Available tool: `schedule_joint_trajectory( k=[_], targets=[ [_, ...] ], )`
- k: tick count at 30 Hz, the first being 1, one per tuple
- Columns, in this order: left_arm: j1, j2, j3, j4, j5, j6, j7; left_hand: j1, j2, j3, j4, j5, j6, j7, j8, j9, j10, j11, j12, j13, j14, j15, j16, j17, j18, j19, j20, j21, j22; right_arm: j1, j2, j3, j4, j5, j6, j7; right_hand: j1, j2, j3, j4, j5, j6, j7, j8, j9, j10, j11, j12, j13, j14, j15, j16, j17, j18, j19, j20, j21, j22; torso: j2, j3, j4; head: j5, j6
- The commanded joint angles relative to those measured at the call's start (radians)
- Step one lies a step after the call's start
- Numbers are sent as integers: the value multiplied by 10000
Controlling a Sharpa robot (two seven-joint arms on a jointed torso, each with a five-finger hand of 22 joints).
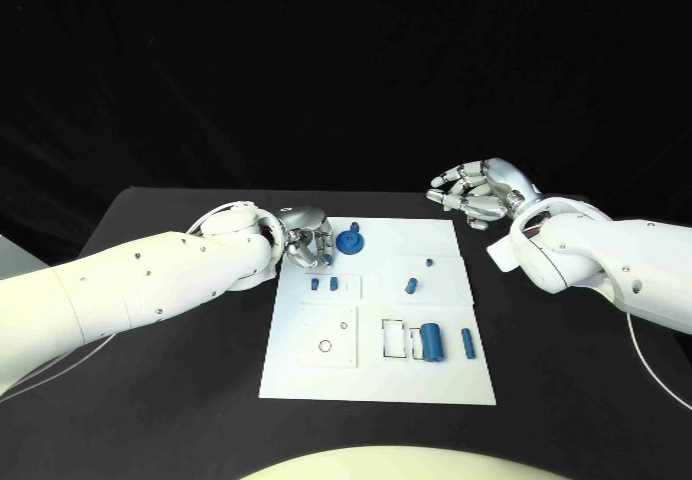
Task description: Assemble the parts on the task board
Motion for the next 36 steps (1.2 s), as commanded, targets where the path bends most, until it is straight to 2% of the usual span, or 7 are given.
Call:
schedule_joint_trajectory(
  k=[1, 36],
  targets=[
    [-1, 35, -8, -14, -116, 262, -43, -91, -13, -49, -6, -46, 59, 7, 52, 3, 49, -5, -64, 9, -3, -23, 24, -7, -133, 25, 5, -47, -9, -4, 12, 2, 4, -95, 43, 127, -10, 48, -61, 1, 35, 42, 43, 60, -10, 97, 0, -57, -13, 19, -38, -57, -4, 122, 23, -1, -59, -8, -4, -1, 8, 0, -20],
    [-5, 73, -82, 3, -77, 437, 137, -135, -24, -86, -17, -95, 90, -20, 54, 38, 120, -29, -130, 20, -38, -36, 0, -60, -121, -25, -10, -110, -69, -6, 58, 2, -37, -95, 60, 134, -13, 55, -60, -2, 37, 39, 43, 59, -12, 104, -1, -71, -28, 20, -39, -57, -1, 124, 23, -2, -68, -12, -1, -2, 2, 34, -64]
  ],
)
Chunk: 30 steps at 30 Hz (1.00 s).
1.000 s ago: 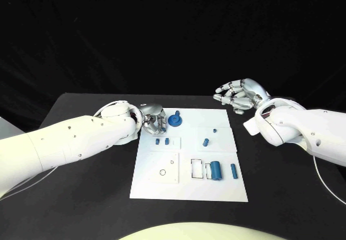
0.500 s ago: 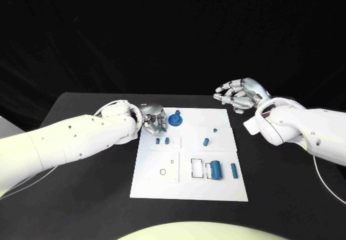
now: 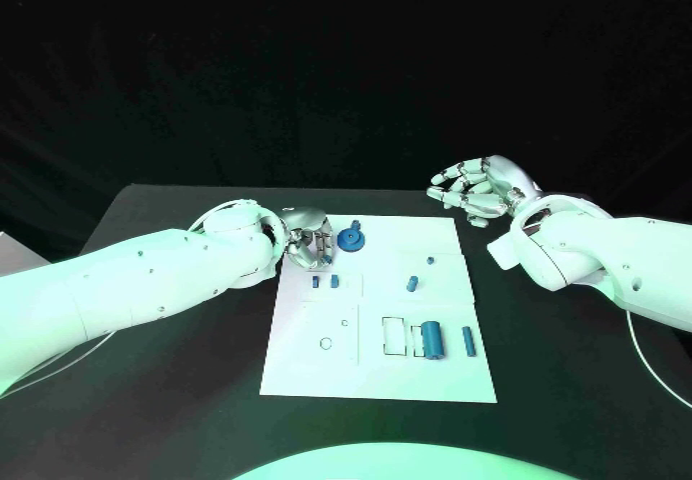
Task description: Assemble the parts on the task board
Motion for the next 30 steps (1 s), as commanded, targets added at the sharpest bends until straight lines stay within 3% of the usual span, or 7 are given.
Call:
schedule_joint_trajectory(
  k=[1, 19, 30],
  targets=[
    [-16, 38, -22, 42, 24, 169, 155, -94, 17, -58, 11, -41, 71, 2, 24, 12, 83, 7, -42, 11, -37, -37, 0, -7, -122, -24, -10, -35, -13, -5, 12, 2, 0, -90, 60, 128, -13, 55, -60, -1, 37, 40, 43, 59, -13, 41, 9, -32, -12, 20, -39, -57, 1, 124, 22, -2, -68, -12, 6, 0, -10, 7, 1],
    [-16, 37, -33, 31, 28, -190, 176, -69, 73, -43, -24, -40, 131, -23, 44, 47, 160, -23, -81, 26, -28, -62, 6, 23, -130, 8, -29, -22, 14, -7, 8, 1, 19, -90, 65, 111, -18, 63, -60, -5, 38, 37, 42, 57, -18, 55, 9, -73, -53, 19, -39, -67, -3, 125, 24, -3, -80, -15, 1, -3, 0, -9, -1],
    [-15, 59, -35, 2, 6, 373, -73, -101, 59, -61, -24, -47, 114, -19, 25, 55, 163, -18, -129, 26, -44, -66, -6, -19, -115, -42, -38, -77, -47, -8, 6, 1, 23, -90, 71, 108, -18, 63, -60, -5, 38, 37, 42, 57, -18, 55, 9, -73, -53, 19, -39, -67, -3, 125, 24, -3, -80, -15, 5, -3, 1, -3, -27]
  ],
)
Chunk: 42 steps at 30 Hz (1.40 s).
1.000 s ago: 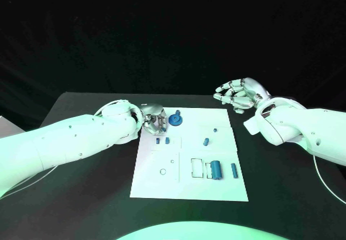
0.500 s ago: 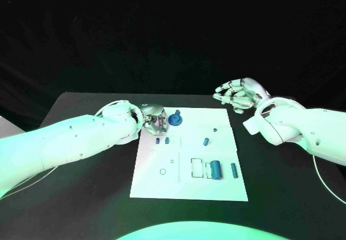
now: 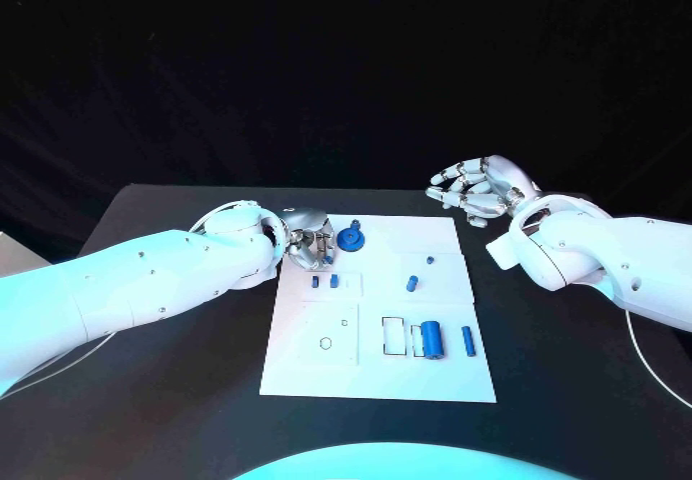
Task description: Assemble the parts on the task board
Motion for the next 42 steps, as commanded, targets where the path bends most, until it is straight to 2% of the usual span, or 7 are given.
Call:
schedule_joint_trajectory(
  k=[1, 12, 21, 31, 42],
  targets=[
    [-6, 33, -5, 1, -5, 477, -126, -53, 29, -64, -24, -43, 16, -1, 8, -19, 53, 19, -51, 5, -9, -29, -7, -26, -114, -47, -39, -43, -20, -4, 1, 3, 15, -88, 71, 109, -18, 64, -60, -5, 38, 37, 42, 57, -9, 46, -1, -34, -9, 19, -39, -67, -3, 125, 24, -3, -20, -15, 2, 0, 0, 6, -24],
    [-14, 116, -66, -92, -33, 565, -167, -61, 28, -67, -22, -45, 8, 1, 2, -19, 52, 20, -61, 5, -17, -28, -13, -47, -111, -59, -39, -56, -34, -4, 4, 3, 13, -88, 77, 110, -18, 64, -60, -5, 38, 37, 42, 57, -9, 46, -1, -34, -9, 19, -39, -67, -3, 125, 24, -3, -20, -15, 6, -1, -15, -9, -47],
    [-23, 119, -80, -125, -22, 494, -138, -89, 39, -72, -16, -52, -45, 9, -42, -21, 47, 27, -117, 5, -25, -23, -15, -47, -108, -79, -40, -84, -59, -5, 5, 3, 8, -88, 85, 110, -24, 61, -65, -6, 36, 34, 43, 56, -13, 56, 0, -62, -39, 16, -39, -79, -11, 130, 17, -3, -52, -30, -3, 8, -1, -19, -53],
    [-27, 78, -83, -119, -16, 387, -145, -113, 13, -68, -48, -53, -281, 54, -239, -56, 72, 42, -244, 23, -77, -12, -43, -140, -97, -120, -35, -152, -118, -5, 0, 3, 3, -88, 83, 112, -24, 61, -65, -6, 36, 34, 43, 56, -13, 56, 0, -62, -39, 16, -39, -79, -11, 130, 17, -3, -52, -30, -5, 3, -4, -4, -42],
    [-32, 57, -83, -112, 16, 267, -152, -166, -91, -38, -80, -49, -805, 126, -685, -158, 180, 29, -438, 82, -106, -21, -55, -178, -93, -114, -39, -201, -145, -6, 5, 3, -7, -88, 79, 121, -25, 57, -69, -8, 36, 33, 43, 55, -15, 62, 0, -79, -56, 12, -39, -92, -24, 133, 12, -3, -71, -39, 2, -1, 2, 4, -30]
  ],
)
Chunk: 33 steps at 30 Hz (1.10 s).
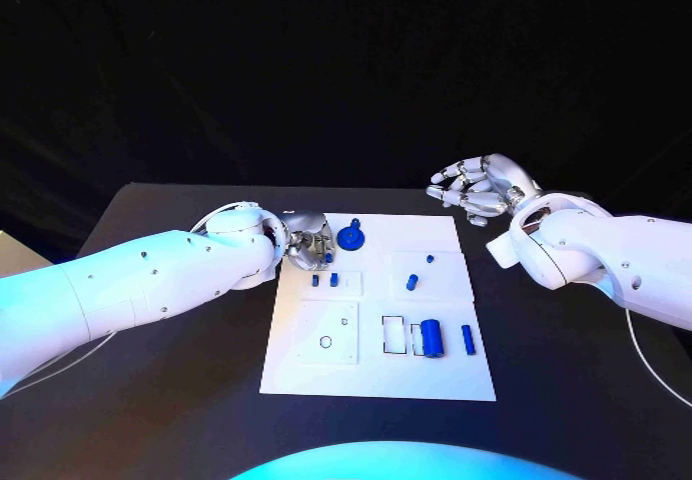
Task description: Assemble the parts on the task board
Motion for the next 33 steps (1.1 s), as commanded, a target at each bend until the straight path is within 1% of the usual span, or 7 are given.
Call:
schedule_joint_trajectory(
  k=[1, 22, 25, 28, 30, 32, 33],
  targets=[
    [-4, -1, 3, 15, 18, 85, -27, -80, -6, -12, -52, -51, -133, 7, -108, -27, 79, -4, -59, 21, -68, 15, -53, -3, -94, -77, -1, -41, -10, -6, 6, 3, 2, -86, 76, 122, -25, 57, -68, -8, 36, 33, 43, 55, -15, 54, -8, -29, -8, 12, -39, -34, -9, 132, 13, -3, -29, -9, 4, -4, 1, 7, 9],
    [-12, -109, 10, 31, 26, -67, -93, -106, -90, 2, -64, -47, -475, 53, -378, -99, 142, 10, -171, 66, -80, 23, -61, -39, -95, -61, 0, -59, -17, -15, 3, 3, -14, -105, 102, 99, 13, 26, -92, -16, 34, 18, 89, 49, -56, -55, 48, -674, -570, 5, 3, -89, 4, 139, 15, 26, -153, -35, -1, -6, -4, -4, 5],
    [-13, -190, 46, 52, 47, -213, -49, -91, -103, 22, -75, -39, -639, 74, -497, -134, 140, 24, -231, 80, -98, 31, -77, -82, -84, -89, 4, -101, -60, -19, -3, 3, -30, -256, 252, 8, 325, -61, -13, -45, 8, 13, 119, 47, -81, -134, 83, -1166, -971, 52, 27, -20, 121, 121, 72, 44, -76, 36, -3, -11, -8, 2, 15],
    [-13, -314, 94, 71, 280, -493, 44, -90, -115, 25, -78, -37, -691, 88, -538, -146, 117, 39, -266, 83, -149, 40, -115, -206, -58, -172, 8, -187, -157, -24, -13, 3, -65, -594, 458, -95, 1068, -281, 275, -92, -362, 87, 136, 68, -101, -104, 96, -1761, -1499, 64, 33, -27, 138, 116, 109, 46, -57, 82, -12, -10, -8, -12, 37],
    [-11, -428, 154, 77, 684, -781, 164, -86, -93, 82, -65, -23, -633, 176, -550, -133, -178, 171, -498, 48, -652, 142, -508, -1202, 110, -781, 68, -808, -822, -25, -30, 3, -103, -984, 685, -191, 1508, -424, 497, -125, -412, 210, 143, 63, -119, -123, 105, -2149, -1831, 62, 32, -79, 80, 100, 156, 40, 35, 154, -15, -3, -3, -28, 63],
    [-9, -533, 206, 81, 1154, -1028, 294, -84, -98, 92, -69, -27, -617, 199, -559, -129, -232, 203, -550, 50, -834, 173, -663, -1528, 175, -1012, 90, -1055, -1076, -26, -47, 3, -141, -1362, 908, -288, 1959, -629, 815, -110, -449, 390, 163, -7, -169, -173, 144, -2671, -2282, 106, 55, -19, 155, 66, 222, 48, 205, 277, -16, -1, 0, -54, 95],
    [-7, -614, 252, 84, 1592, -1214, 406, -79, -122, 103, -79, -35, -598, 259, -579, -124, -451, 293, -670, 28, -1550, 267, -1255, -2740, 395, -1843, 123, -1920, -1953, -27, -60, 3, -171, -1680, 1078, -363, 2029, -688, 917, -66, -462, 439, 171, -47, -193, -129, 164, -2811, -2424, 116, 69, -7, 168, 62, 230, 56, 221, 296, -21, 2, 5, -88, 118]
  ],
)
